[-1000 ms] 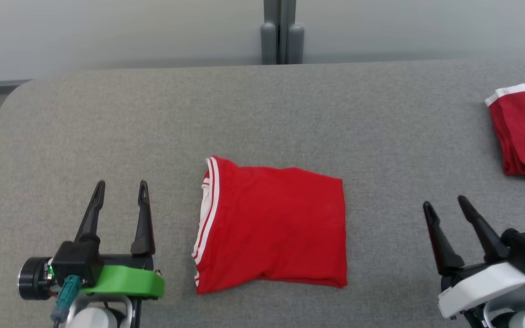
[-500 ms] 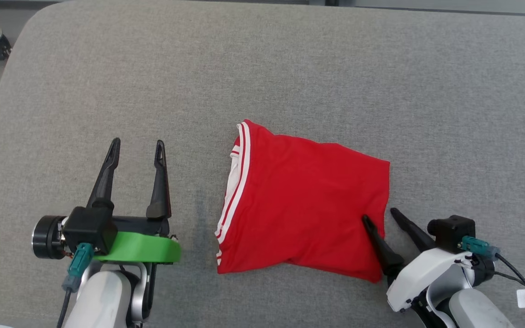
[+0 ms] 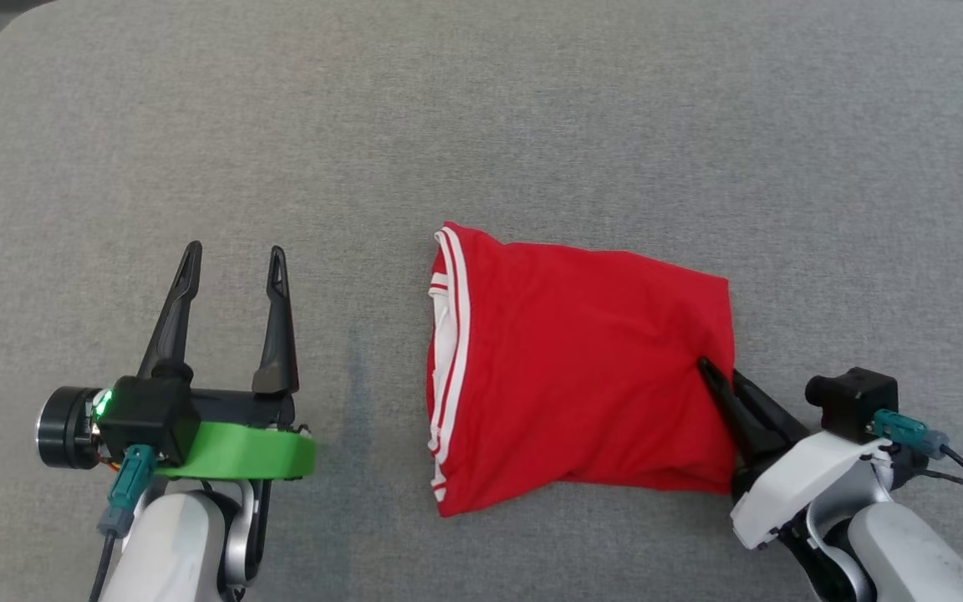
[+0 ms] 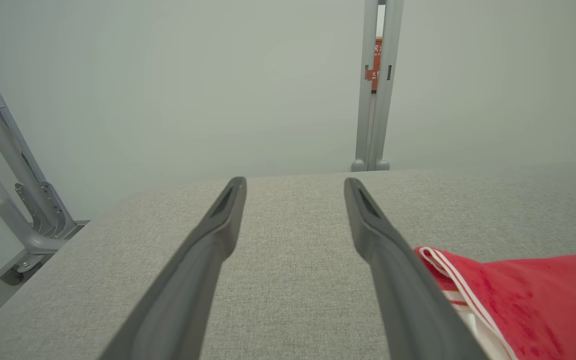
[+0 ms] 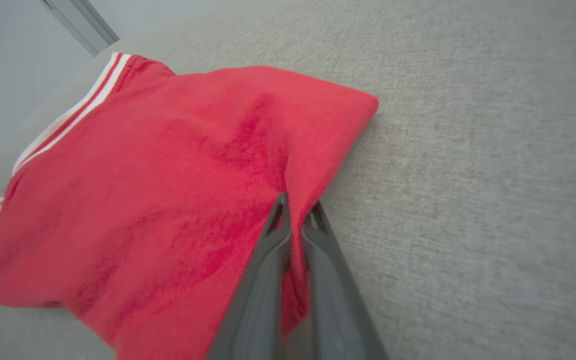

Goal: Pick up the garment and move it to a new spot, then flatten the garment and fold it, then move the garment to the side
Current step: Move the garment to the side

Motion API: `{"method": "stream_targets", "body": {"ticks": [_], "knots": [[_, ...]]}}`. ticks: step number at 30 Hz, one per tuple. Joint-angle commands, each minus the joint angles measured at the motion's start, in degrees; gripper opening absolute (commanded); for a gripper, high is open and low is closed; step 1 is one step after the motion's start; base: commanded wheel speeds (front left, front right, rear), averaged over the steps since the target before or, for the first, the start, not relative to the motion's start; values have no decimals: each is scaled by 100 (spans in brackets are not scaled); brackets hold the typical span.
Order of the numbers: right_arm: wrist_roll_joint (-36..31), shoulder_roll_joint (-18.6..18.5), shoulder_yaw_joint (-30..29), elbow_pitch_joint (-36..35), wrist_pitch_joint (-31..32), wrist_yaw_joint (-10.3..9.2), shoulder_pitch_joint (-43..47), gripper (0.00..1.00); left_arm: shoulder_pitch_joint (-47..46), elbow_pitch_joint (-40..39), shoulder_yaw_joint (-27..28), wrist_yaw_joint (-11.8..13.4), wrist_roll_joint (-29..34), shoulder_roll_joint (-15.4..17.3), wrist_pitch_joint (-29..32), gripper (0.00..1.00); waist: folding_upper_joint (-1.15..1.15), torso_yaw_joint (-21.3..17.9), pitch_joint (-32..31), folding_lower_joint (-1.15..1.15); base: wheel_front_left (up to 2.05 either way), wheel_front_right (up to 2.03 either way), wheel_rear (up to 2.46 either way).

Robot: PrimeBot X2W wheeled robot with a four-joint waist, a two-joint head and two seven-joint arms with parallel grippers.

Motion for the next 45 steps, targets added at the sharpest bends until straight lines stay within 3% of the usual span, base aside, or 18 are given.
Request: {"method": "stream_targets", "body": {"ticks": [1, 11, 16, 25, 30, 34, 35, 36, 37, 42, 45], "knots": [[-55, -146, -79, -53, -74, -15, -60, 0, -10, 8, 17, -21, 65, 35, -12, 100, 0, -400, -13, 0, 0, 0, 0], [211, -869, -860, 123, -254, -14, -301, 0, -305, -14, -259, -270, 196, 31, -2, 100, 0, -1412, 163, 0, 0, 0, 0], [286, -1305, -915, 259, -280, -14, -964, 0, -635, -159, -622, -490, 319, -37, 202, 100, 0, -1644, 538, 0, 0, 0, 0], [677, -2222, -1266, 1119, -552, -15, -2738, 0, -1331, -566, -1034, -759, 604, 29, 533, 100, 0, -1603, 1420, 0, 0, 0, 0], [871, -2733, -1667, 1907, -578, -14, -3229, 0, -1678, -840, -1316, -869, 749, -35, 603, 100, 0, -1337, 1850, 0, 0, 0, 0], [888, -2924, -1780, 2515, -726, -15, -3485, 0, -1816, -973, -1441, -916, 751, -68, 642, 100, 0, -1234, 2084, 0, 0, 0, 0], [885, -2907, -1801, 2676, -752, -15, -3541, 12, -1850, -993, -1460, -915, 764, -63, 655, 100, 0, -1224, 2121, 0, 0, 0, 0], [858, -2860, -1807, 2878, -783, -15, -3600, 96, -1878, -1006, -1479, -922, 778, -54, 660, 100, 0, -1217, 2145, 0, 0, 0, 0], [843, -2818, -1828, 3057, -786, -15, -3651, 100, -1893, -1010, -1493, -925, 780, -51, 659, 100, 0, -1212, 2158, 0, 0, 0, 0], [662, -2674, -2010, 3727, -1010, -14, -3749, 100, -1915, -953, -1535, -928, 748, -55, 590, 100, 0, -1191, 2107, 0, 0, 0, 0], [527, -2550, -2117, 3742, -1070, -14, -3572, 100, -1833, -877, -1511, -880, 688, -47, 545, 100, 0, -1220, 1957, 0, 0, 0, 0]]}}
